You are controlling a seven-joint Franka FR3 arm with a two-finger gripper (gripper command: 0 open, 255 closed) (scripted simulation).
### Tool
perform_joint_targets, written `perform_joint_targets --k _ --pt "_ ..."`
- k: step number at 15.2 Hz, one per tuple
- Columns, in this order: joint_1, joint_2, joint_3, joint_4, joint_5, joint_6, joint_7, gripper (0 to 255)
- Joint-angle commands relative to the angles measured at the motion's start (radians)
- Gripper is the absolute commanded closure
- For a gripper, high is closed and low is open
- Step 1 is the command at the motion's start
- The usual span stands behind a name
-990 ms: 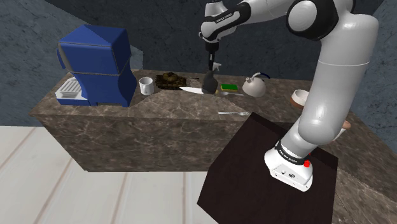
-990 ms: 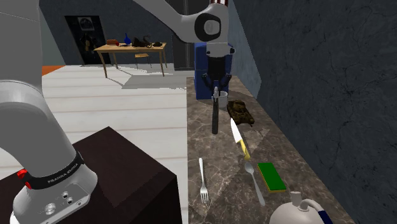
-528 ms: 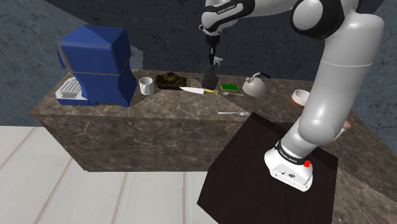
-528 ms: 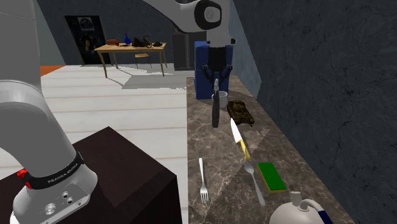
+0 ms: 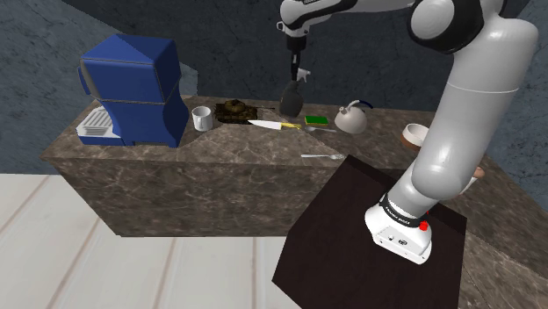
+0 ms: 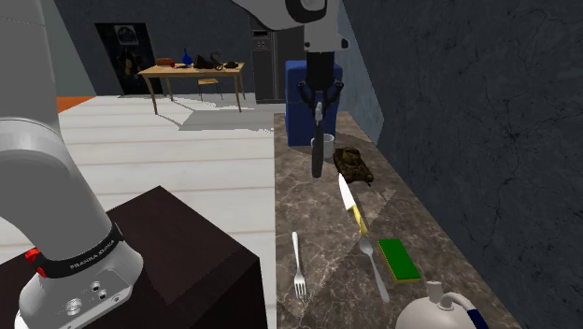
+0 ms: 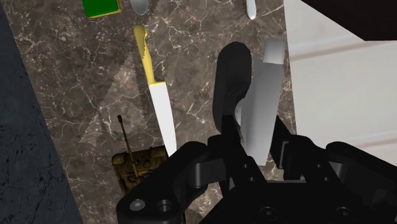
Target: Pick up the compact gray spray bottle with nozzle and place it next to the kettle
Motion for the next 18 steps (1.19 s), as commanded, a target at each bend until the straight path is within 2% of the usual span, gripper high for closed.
perform_joint_targets --k 1,18 --pt "0.001 -0.006 0.000 0.018 -0.001 -0.024 -0.001 255" --pt "0.000 -0.020 -0.002 0.227 0.000 -0.247 -0.020 255"
